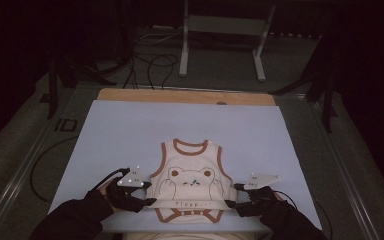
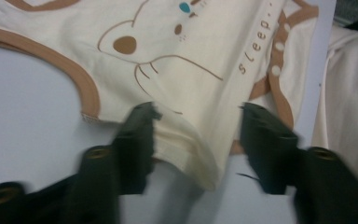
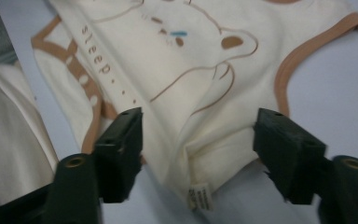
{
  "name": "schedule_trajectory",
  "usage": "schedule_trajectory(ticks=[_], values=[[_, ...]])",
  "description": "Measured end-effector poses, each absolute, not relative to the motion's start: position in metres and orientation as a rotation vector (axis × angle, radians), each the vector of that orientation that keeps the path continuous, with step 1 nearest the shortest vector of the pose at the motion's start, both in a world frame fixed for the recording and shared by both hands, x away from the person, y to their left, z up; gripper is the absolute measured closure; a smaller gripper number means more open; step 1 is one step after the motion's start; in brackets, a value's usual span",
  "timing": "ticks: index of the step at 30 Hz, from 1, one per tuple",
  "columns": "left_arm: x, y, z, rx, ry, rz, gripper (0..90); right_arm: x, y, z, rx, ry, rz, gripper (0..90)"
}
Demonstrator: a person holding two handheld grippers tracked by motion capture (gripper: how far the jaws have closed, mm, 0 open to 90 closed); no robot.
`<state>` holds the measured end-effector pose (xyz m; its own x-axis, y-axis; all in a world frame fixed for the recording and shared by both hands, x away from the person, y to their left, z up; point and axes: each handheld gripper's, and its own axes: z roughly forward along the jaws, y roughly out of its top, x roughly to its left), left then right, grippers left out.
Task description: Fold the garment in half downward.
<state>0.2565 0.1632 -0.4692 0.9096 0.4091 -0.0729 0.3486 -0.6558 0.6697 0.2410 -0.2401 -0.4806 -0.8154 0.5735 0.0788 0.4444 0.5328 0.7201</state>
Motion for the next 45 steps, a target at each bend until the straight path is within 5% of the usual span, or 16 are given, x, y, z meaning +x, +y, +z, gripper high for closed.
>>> schedule_trajectory(ticks=[10,45], values=[[0.269,0.165,-0.459,2.331,0.533,0.082,0.2,0.249,-0.24,-0.463,0.843,2.573,1.205,13.9],[0.325,0.154,-0.433,2.294,0.485,0.127,0.0,0.323,-0.219,-0.431,0.796,2.501,1.25,11.8]])
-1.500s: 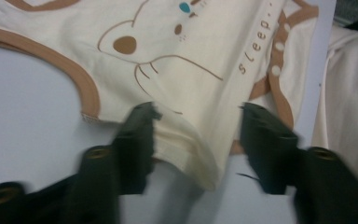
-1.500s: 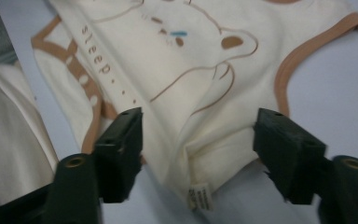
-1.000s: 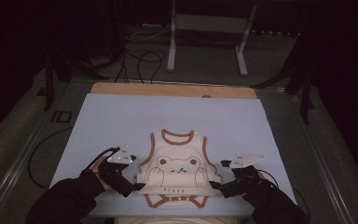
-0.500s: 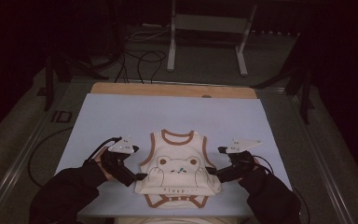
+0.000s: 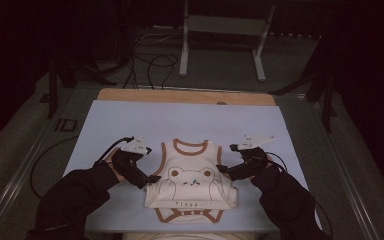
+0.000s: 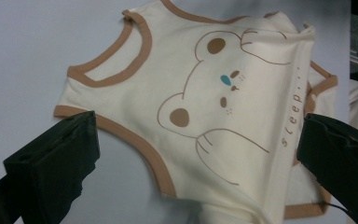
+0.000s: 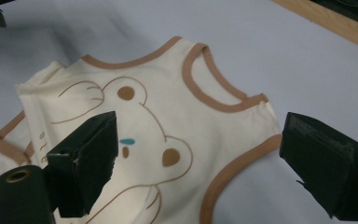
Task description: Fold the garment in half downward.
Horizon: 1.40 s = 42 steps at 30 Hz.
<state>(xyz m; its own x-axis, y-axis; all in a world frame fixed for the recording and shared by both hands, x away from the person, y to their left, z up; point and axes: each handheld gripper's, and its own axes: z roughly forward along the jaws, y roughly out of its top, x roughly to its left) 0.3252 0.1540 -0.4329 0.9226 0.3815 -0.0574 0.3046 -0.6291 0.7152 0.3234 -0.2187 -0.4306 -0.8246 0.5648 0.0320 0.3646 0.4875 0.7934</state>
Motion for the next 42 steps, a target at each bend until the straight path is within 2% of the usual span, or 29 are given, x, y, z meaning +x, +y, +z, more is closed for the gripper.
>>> schedule_trajectory(ticks=[8,30,42], values=[[0.346,0.151,-0.437,2.298,0.514,0.125,0.0,0.342,-0.217,-0.434,0.81,2.511,1.239,11.7],[0.393,0.145,-0.471,2.268,0.575,0.109,0.0,0.389,-0.216,-0.476,0.85,2.566,1.179,11.7],[0.414,0.138,-0.49,2.321,0.624,0.091,0.0,0.405,-0.211,-0.496,0.879,2.598,1.137,13.0]])
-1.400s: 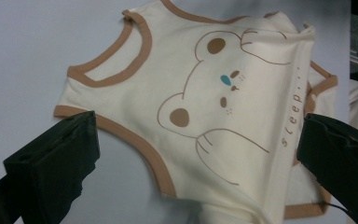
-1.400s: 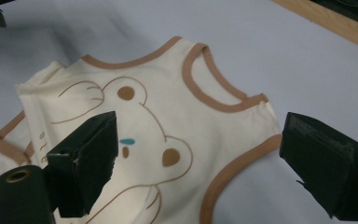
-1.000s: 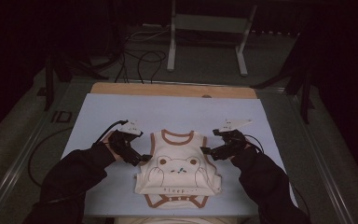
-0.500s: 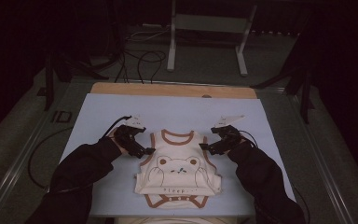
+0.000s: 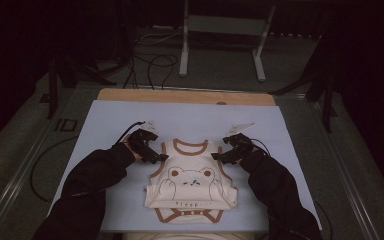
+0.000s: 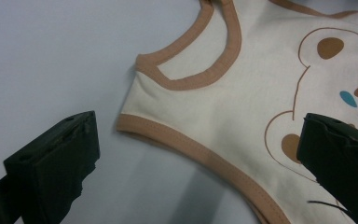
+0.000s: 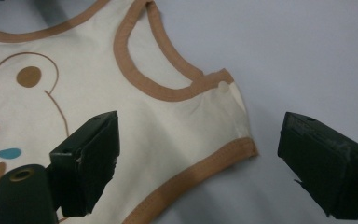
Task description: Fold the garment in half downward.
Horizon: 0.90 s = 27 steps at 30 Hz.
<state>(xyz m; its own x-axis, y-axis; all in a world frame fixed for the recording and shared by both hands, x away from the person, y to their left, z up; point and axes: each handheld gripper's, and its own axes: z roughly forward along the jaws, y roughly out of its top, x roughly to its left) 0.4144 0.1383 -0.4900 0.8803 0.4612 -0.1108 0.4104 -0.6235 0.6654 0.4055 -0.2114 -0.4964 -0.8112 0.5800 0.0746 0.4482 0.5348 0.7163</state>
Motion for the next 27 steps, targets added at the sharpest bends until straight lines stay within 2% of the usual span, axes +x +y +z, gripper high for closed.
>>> schedule_trajectory(ticks=[11,17,20,27], values=[[0.427,0.134,-0.498,2.313,0.634,0.102,5.3,0.42,-0.207,-0.513,0.944,2.604,1.084,13.5],[0.434,0.133,-0.509,2.33,0.648,0.114,12.0,0.428,-0.204,-0.521,0.961,2.616,1.045,14.3],[0.436,0.133,-0.513,2.331,0.644,0.127,16.2,0.429,-0.201,-0.522,0.927,2.622,1.006,18.5],[0.44,0.129,-0.517,2.349,0.63,0.174,36.6,0.431,-0.2,-0.519,0.897,2.617,0.97,37.6]])
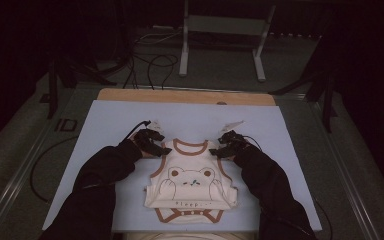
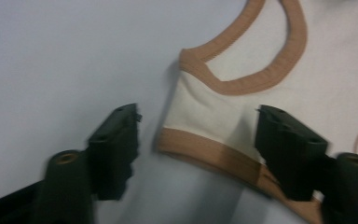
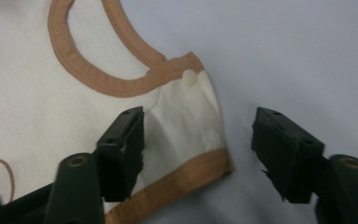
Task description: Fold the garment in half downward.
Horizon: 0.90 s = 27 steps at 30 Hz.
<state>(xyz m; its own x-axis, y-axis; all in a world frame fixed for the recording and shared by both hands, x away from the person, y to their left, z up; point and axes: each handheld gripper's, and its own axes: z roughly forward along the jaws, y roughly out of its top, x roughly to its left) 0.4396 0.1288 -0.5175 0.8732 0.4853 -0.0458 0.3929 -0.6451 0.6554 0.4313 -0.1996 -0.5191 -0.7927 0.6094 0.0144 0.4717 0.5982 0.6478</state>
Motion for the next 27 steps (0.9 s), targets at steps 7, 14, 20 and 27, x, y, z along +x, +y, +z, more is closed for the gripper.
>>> schedule_trajectory(ticks=[7,14,20,27], values=[[0.441,0.123,-0.518,2.362,0.631,0.18,52.2,0.43,-0.196,-0.515,0.858,2.659,0.947,57.4],[0.442,0.119,-0.516,2.373,0.647,0.167,64.8,0.427,-0.192,-0.514,0.845,2.675,0.933,71.1],[0.442,0.116,-0.515,2.372,0.647,0.138,73.9,0.425,-0.189,-0.513,0.838,2.697,0.924,79.8],[0.44,0.115,-0.515,2.377,0.626,0.12,86.1,0.425,-0.187,-0.512,0.837,2.702,0.918,82.0]])
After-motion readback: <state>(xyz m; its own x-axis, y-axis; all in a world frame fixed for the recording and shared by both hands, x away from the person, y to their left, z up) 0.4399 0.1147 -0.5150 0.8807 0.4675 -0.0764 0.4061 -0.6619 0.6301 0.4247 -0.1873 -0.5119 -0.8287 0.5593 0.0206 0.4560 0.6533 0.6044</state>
